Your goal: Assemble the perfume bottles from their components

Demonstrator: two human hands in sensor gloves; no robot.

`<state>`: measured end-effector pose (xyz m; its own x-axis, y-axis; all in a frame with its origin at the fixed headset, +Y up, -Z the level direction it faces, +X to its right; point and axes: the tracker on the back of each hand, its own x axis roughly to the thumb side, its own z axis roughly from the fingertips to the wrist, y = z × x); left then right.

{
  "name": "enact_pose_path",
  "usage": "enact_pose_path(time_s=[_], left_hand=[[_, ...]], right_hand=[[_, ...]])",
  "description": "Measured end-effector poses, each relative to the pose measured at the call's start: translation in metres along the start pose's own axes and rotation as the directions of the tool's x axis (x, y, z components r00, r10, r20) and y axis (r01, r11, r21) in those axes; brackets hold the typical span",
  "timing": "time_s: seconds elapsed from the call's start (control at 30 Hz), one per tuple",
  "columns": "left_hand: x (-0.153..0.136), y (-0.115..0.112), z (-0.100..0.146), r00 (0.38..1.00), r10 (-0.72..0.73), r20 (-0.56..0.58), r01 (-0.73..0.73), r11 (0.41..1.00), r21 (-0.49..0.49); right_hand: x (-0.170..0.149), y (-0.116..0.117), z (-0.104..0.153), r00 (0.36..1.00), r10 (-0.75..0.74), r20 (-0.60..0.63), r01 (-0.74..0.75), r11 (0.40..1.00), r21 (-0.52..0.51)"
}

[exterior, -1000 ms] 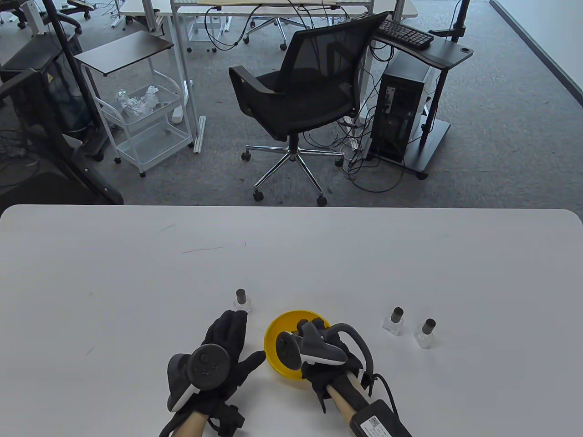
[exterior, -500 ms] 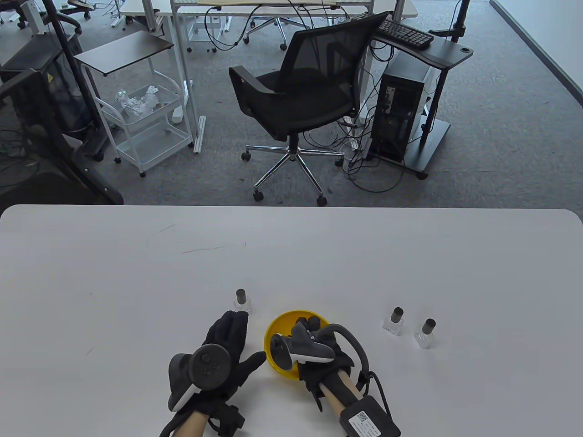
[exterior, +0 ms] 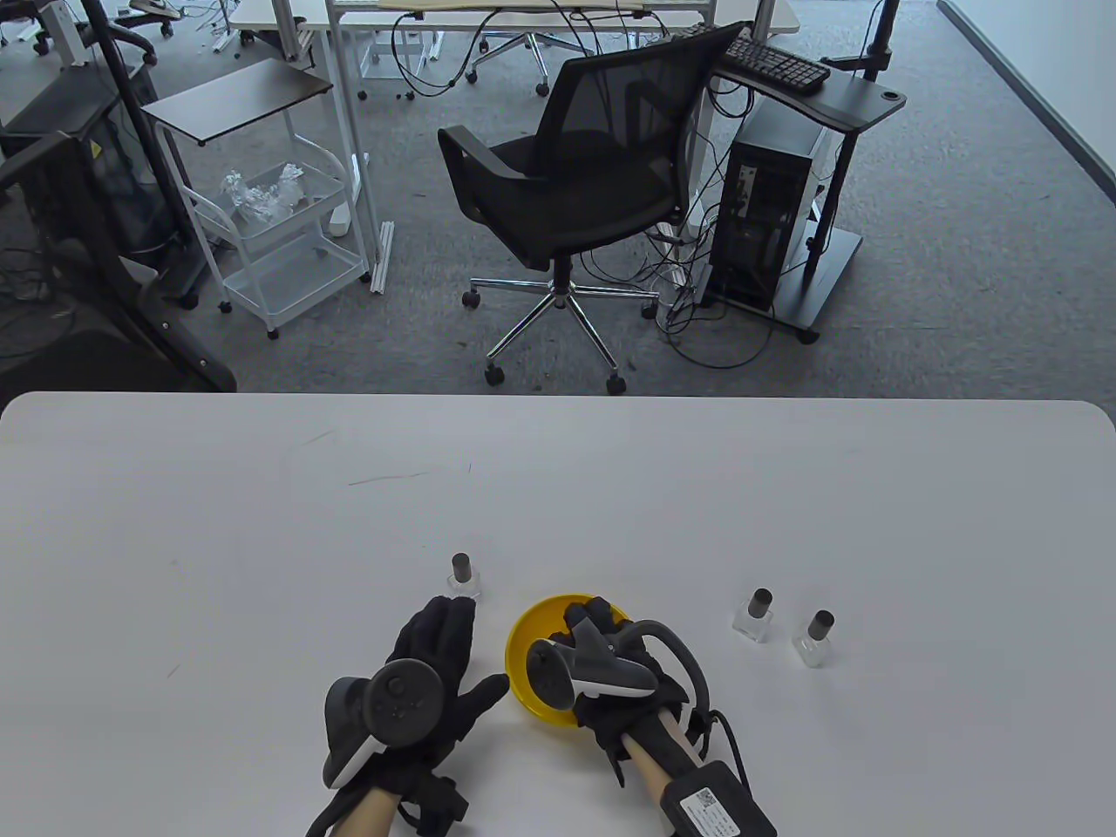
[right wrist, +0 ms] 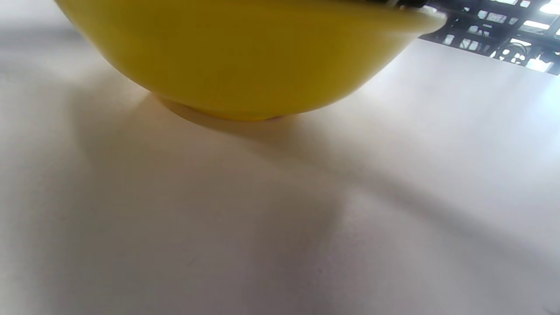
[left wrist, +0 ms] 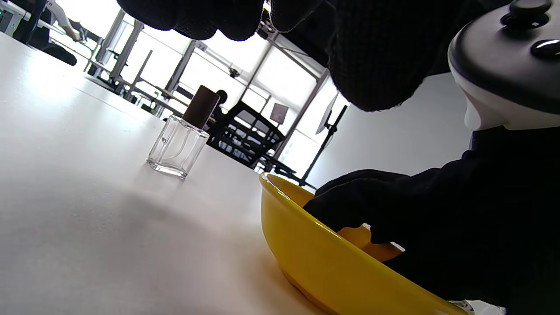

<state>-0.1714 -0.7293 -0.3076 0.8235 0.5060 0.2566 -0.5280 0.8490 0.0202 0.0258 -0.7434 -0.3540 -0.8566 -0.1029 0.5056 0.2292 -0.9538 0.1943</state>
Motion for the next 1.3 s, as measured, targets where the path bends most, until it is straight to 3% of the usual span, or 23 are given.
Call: enact_pose_path(time_s=[0.23,0.33,0.57,0.77,0.83,1.3], left_hand=[[0.001,0.0,0.0,1.0,-0.006,0.0,0.006,1.0,-0.001],[0.0,-0.001,0.0,1.0,-0.01,-0.003,0.01,1.0,-0.004],[0.004,-0.002,0.001,0.999,-0.036,0.005,0.036,0.999,-0.011],[0.008,-0.005,0.001,0.998,-0.064,0.017,0.064,0.998,-0.026],[0.009,-0.007,0.001,0.997,-0.076,0.022,0.077,0.996,-0.034],[0.018,-0.014,0.0,0.991,-0.125,0.047,0.129,0.987,-0.091]], right_hand=[[-0.01,-0.016,0.019,0.989,-0.142,0.039,0.146,0.972,-0.182],[-0.017,-0.024,0.033,0.966,-0.248,0.069,0.257,0.928,-0.272],[-0.038,-0.029,0.059,0.863,-0.484,0.142,0.494,0.753,-0.435],[-0.056,-0.011,0.071,0.711,-0.668,0.22,0.668,0.543,-0.51],[-0.058,-0.002,0.071,0.681,-0.691,0.243,0.694,0.503,-0.515],[-0.066,0.002,0.084,0.649,-0.709,0.274,0.723,0.464,-0.511]])
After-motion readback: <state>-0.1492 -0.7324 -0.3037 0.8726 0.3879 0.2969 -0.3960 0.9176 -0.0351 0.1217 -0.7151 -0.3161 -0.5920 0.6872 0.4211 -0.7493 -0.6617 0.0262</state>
